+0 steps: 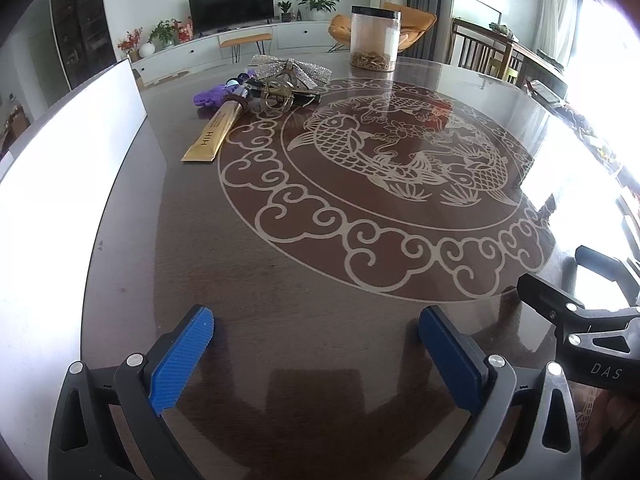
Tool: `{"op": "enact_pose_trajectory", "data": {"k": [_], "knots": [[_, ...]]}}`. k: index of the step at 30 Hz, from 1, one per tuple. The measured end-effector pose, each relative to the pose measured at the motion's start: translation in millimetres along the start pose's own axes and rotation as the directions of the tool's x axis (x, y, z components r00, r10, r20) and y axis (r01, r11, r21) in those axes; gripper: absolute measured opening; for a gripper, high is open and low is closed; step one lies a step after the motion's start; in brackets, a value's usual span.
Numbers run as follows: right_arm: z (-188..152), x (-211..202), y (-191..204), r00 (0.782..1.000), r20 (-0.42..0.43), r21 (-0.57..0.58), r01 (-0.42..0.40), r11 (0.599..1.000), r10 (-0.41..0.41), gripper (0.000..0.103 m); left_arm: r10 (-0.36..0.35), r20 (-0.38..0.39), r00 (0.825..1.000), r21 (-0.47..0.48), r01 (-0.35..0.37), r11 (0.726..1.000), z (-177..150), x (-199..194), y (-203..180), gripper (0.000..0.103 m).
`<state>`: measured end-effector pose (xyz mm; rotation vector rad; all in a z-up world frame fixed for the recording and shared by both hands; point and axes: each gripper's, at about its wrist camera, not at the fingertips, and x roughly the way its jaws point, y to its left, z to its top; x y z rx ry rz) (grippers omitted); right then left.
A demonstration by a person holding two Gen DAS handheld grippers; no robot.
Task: Organize objects
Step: 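Move both open tools back over the table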
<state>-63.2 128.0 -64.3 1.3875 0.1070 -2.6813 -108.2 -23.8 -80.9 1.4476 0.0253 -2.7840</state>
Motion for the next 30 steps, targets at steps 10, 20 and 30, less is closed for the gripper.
{"op": "enact_pose_trajectory", "data": {"k": [10,20,30], "knots": [[-0.2,0.0,0.0,1.000,0.000,0.000,0.000,1.000,0.000,0.103,0.000,0.000,1.000,0.000,0.000,1.000,0.1,0.0,-0.1,0.103],[-0.1,0.1,-0.2,1.000,0.000,0.000,0.000,1.000,0.000,0.103,0.000,0.000,1.000,0.000,0.000,1.000,0.2,0.1,-0.1,0.103],[-0.2,0.2,-0.3,1.000,0.000,0.000,0.000,1.000,0.000,0.103,-0.004,-0.012,1.000,0.007,0.004,1.000,1.9,0.5,-0.4,0.103]]}}
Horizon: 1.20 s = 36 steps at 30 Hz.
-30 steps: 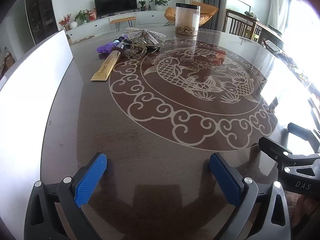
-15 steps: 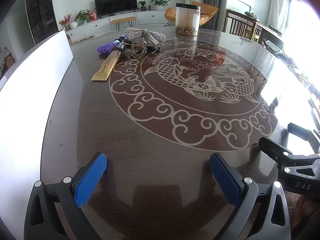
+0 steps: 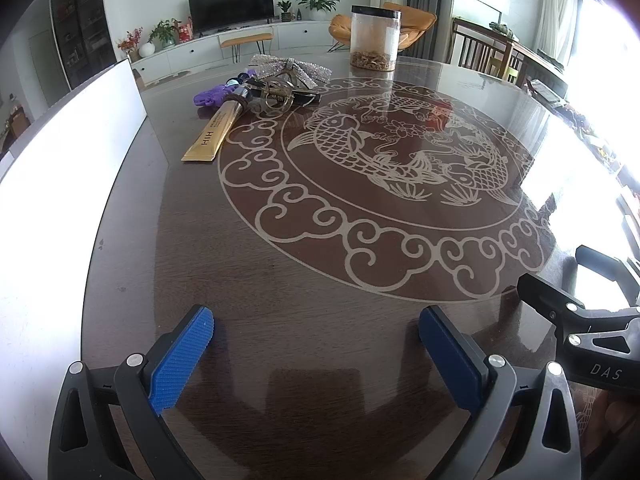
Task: Organize objects
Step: 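Move both open tools back over the table, then grasp the gold tube with the left tool while the right tool grasps the rhinestone bow clip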
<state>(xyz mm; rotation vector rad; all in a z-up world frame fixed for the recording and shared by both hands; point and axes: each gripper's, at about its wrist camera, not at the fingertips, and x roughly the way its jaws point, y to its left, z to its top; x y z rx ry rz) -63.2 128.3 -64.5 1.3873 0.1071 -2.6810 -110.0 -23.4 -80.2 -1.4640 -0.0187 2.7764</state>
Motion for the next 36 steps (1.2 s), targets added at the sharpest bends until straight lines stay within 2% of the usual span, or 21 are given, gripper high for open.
{"op": "enact_pose_trajectory", "data": {"k": [2,4,5,7,9,13,16,18,21,23,26,27,28,29,30,31,36], "knots": [[0,0,0,1.000,0.000,0.000,0.000,1.000,0.000,0.103,-0.013,-0.058,0.998,0.007,0.013,1.000,9,2,2,0.103],[0,0,0,1.000,0.000,-0.001,0.000,1.000,0.000,0.103,-0.044,-0.068,0.997,-0.004,0.044,0.999,27,-1,12,0.103],[0,0,1,1.000,0.000,-0.001,0.001,1.000,-0.001,0.103,-0.038,-0.052,0.998,-0.003,0.038,0.999,38,-4,17,0.103],[0,0,0,1.000,0.000,-0.001,0.001,1.000,-0.001,0.103,0.020,-0.032,0.999,0.019,-0.019,1.000,71,-7,29,0.103],[0,0,0,1.000,0.000,-0.001,0.000,1.000,0.000,0.103,0.040,-0.047,0.998,0.018,-0.039,0.999,100,0,42,0.103],[0,0,-1,1.000,0.000,-0.001,0.000,1.000,0.000,0.103,0.040,-0.100,0.994,-0.079,-0.048,0.996,146,41,75,0.103],[0,0,0,1.000,0.000,0.000,0.000,1.000,0.000,0.103,0.021,-0.140,0.990,-0.069,-0.031,0.997,162,73,79,0.103],[0,0,0,1.000,0.000,0.000,0.000,1.000,0.000,0.103,0.024,-0.141,0.990,-0.074,-0.035,0.997,170,92,85,0.103],[0,0,-1,1.000,0.000,0.000,0.000,1.000,0.000,0.103,-0.007,-0.110,0.994,-0.159,-0.010,0.987,177,111,103,0.103],[0,0,0,1.000,0.000,0.000,0.000,1.000,0.000,0.103,0.014,-0.063,0.998,-0.183,-0.025,0.983,180,116,109,0.103],[0,0,-1,1.000,0.000,0.000,0.000,1.000,0.000,0.103,0.065,-0.059,0.996,-0.122,-0.072,0.990,184,124,103,0.103],[0,0,-1,1.000,0.000,0.000,0.000,1.000,0.000,0.103,0.050,-0.046,0.998,-0.103,-0.055,0.993,184,122,99,0.098],[0,0,-1,1.000,0.000,0.000,0.000,1.000,0.000,0.103,0.047,-0.025,0.999,-0.088,-0.049,0.995,183,119,96,0.075],[0,0,-1,1.000,0.000,0.000,0.001,1.000,-0.001,0.103,0.041,0.006,0.999,-0.073,-0.041,0.996,182,113,91,0.059],[0,0,-1,1.000,0.000,0.000,0.001,1.000,-0.001,0.103,0.038,0.012,0.999,-0.067,-0.037,0.997,180,111,88,0.035],[0,0,-1,1.000,0.000,0.000,0.001,1.000,-0.001,0.103,0.034,0.012,0.999,-0.058,-0.034,0.998,177,108,81,0.028],[0,0,-1,1.000,0.000,0.000,0.001,1.000,-0.001,0.103,0.019,0.027,0.999,-0.087,-0.016,0.996,140,81,53,0.027]]}}
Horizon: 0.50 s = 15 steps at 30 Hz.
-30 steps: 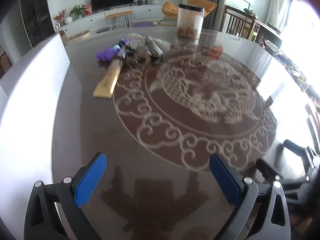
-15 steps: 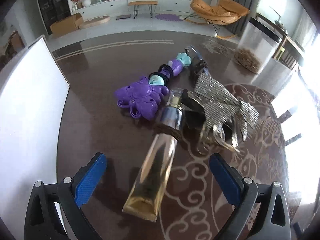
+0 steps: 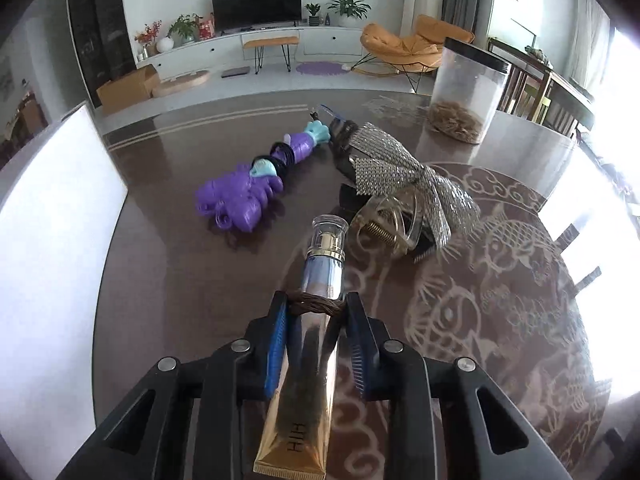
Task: Organize objects
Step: 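Grasp the gold tube with the left tool while the right tool grasps the rhinestone bow clip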
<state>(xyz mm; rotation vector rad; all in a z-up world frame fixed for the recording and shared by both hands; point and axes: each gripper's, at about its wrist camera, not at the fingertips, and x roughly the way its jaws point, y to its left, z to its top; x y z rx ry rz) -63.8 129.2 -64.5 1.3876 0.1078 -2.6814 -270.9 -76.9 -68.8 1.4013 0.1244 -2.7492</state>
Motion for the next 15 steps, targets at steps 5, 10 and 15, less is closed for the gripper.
{"op": "enact_pose_trajectory", "data": {"k": [5,10,15], "knots": [[0,0,0,1.000,0.000,0.000,0.000,1.000,0.000,0.103,0.031,0.040,0.999,0.032,-0.032,0.999,-85,-59,-31,0.030],[0,0,0,1.000,0.000,0.000,0.000,1.000,0.000,0.103,0.026,-0.024,0.999,-0.001,-0.026,1.000,-106,-70,-19,0.092],[0,0,0,1.000,0.000,0.000,0.000,1.000,0.000,0.103,0.021,-0.038,0.999,0.022,-0.020,1.000,-118,-74,-6,0.103]]}}
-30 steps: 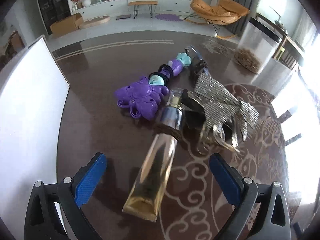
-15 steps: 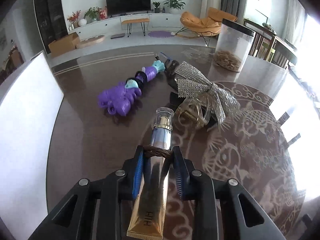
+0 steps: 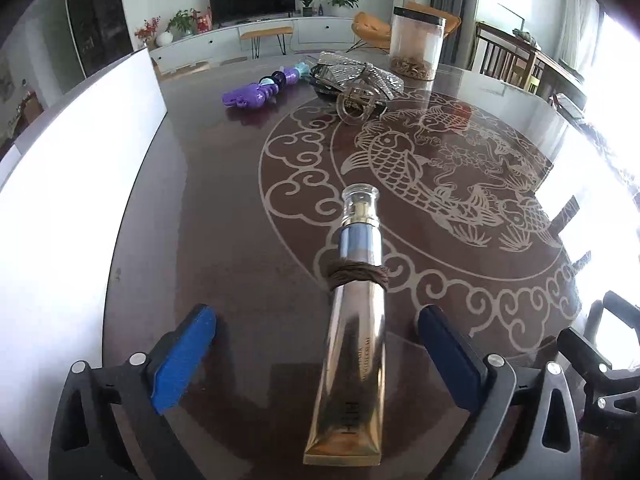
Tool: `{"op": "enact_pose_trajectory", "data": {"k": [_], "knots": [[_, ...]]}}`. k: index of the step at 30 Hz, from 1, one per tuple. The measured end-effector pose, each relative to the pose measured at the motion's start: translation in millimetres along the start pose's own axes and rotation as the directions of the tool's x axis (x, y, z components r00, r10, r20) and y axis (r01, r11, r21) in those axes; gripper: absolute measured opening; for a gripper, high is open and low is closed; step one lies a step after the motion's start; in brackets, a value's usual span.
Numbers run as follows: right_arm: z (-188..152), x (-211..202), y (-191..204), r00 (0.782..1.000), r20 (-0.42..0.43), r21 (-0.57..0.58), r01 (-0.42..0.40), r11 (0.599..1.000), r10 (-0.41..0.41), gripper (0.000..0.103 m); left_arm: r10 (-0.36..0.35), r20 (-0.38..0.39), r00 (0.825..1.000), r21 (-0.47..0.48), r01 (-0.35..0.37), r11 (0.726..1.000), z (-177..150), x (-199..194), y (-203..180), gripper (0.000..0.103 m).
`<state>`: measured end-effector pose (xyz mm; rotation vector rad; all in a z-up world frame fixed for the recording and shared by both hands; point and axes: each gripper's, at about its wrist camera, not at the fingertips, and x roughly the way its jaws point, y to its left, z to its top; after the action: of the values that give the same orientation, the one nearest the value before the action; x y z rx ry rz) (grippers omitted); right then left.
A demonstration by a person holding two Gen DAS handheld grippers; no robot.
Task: Organize objects
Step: 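Grasp the gold tube with the left tool while the right tool grasps the rhinestone bow clip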
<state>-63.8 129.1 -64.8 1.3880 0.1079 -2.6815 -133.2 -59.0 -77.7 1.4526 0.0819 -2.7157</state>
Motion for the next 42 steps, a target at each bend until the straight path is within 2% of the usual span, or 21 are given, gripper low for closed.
{"op": "enact_pose_trajectory", "data": {"k": [4,17,25,27,29,30,32,35,38,42], "knots": [[0,0,0,1.000,0.000,0.000,0.000,1.000,0.000,0.103,0.016,0.001,1.000,-0.029,-0.015,0.999,-5,1,12,0.103],[0,0,0,1.000,0.000,0.000,0.001,1.000,-0.001,0.103,-0.002,0.008,1.000,0.002,0.002,1.000,-5,0,12,0.103],[0,0,0,1.000,-0.001,-0.001,0.001,1.000,-0.001,0.103,0.008,0.019,1.000,-0.017,-0.008,1.000,-5,0,10,0.103],[5,3,0,1.000,-0.014,-0.018,-0.015,1.000,0.014,0.103,0.008,0.020,1.000,-0.017,-0.008,1.000,-5,0,10,0.103],[20,11,2,0.996,-0.035,-0.067,-0.086,0.994,0.083,0.103,0.008,0.019,1.000,-0.016,-0.008,1.000,-5,0,10,0.103],[35,15,2,0.990,-0.027,-0.074,-0.142,0.987,0.140,0.103,0.008,0.019,1.000,-0.016,-0.008,1.000,-5,0,10,0.103],[62,18,5,0.983,0.022,-0.106,-0.181,0.978,0.184,0.103,0.008,0.019,1.000,-0.016,-0.008,1.000,-5,0,10,0.103],[124,31,38,0.970,0.068,-0.287,-0.203,0.936,0.231,0.103,0.009,0.020,1.000,-0.017,-0.008,1.000,-5,0,10,0.103],[166,56,82,0.982,0.039,-0.459,-0.148,0.876,0.186,0.103,0.008,0.020,1.000,-0.018,-0.008,1.000,-5,0,10,0.103],[193,93,143,0.989,-0.002,-0.664,-0.110,0.739,0.146,0.103,0.010,0.020,1.000,-0.019,-0.010,1.000,-4,1,9,0.103]]}}
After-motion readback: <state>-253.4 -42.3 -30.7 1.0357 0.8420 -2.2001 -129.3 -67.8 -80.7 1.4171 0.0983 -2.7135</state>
